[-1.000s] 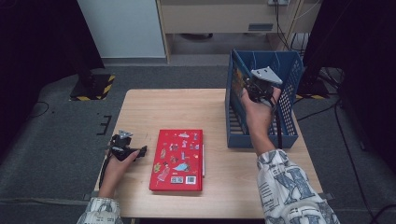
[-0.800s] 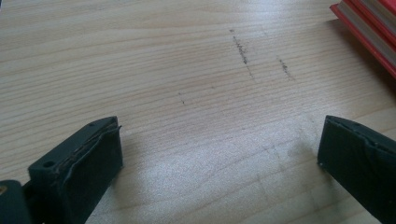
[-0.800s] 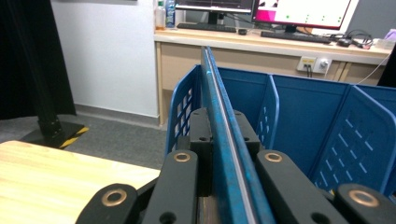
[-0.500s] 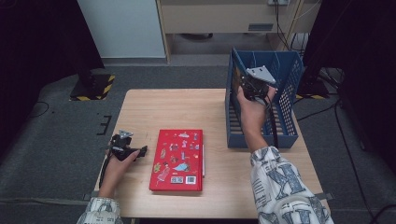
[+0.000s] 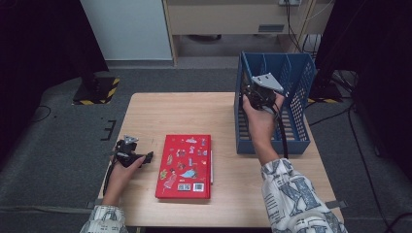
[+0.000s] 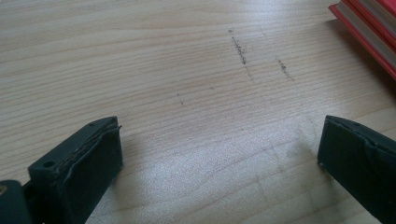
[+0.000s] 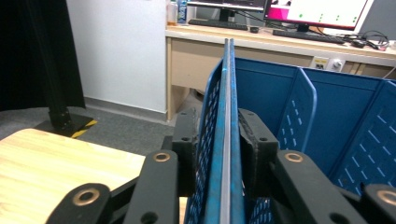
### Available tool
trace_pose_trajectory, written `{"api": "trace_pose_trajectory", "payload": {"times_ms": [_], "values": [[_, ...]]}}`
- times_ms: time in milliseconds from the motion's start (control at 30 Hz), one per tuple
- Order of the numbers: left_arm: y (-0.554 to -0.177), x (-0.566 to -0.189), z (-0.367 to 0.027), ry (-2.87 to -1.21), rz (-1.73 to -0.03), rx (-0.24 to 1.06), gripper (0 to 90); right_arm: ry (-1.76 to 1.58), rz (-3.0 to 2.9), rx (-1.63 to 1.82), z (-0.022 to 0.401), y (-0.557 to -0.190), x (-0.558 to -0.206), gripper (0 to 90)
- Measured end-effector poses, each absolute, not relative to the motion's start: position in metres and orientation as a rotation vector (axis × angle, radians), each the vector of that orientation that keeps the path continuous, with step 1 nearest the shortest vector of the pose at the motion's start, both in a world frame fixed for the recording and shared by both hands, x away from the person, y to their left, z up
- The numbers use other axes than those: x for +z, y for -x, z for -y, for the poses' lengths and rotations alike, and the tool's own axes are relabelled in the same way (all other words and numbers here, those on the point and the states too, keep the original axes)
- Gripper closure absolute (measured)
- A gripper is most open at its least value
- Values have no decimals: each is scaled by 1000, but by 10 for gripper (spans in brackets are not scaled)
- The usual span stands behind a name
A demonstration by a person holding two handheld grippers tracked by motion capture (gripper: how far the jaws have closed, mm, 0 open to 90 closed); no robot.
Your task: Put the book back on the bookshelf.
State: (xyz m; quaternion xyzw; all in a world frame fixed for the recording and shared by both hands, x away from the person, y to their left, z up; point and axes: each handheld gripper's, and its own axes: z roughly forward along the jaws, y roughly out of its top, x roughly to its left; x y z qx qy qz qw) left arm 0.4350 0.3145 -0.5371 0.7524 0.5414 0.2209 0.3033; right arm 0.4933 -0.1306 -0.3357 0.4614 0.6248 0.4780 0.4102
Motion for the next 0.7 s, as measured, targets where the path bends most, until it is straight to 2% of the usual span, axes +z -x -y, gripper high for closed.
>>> {"api": "trace_pose_trajectory", "payload": {"times_ms": [267,700], "values": [[-435,-537,-315,-1994,-1434,585,0,-1166,-1607,1229,129,-488,-342,576],[-435,-537,-314,-1994,-1434,585,0,-1138,-1670,1264,126,-466,-349,550]]}}
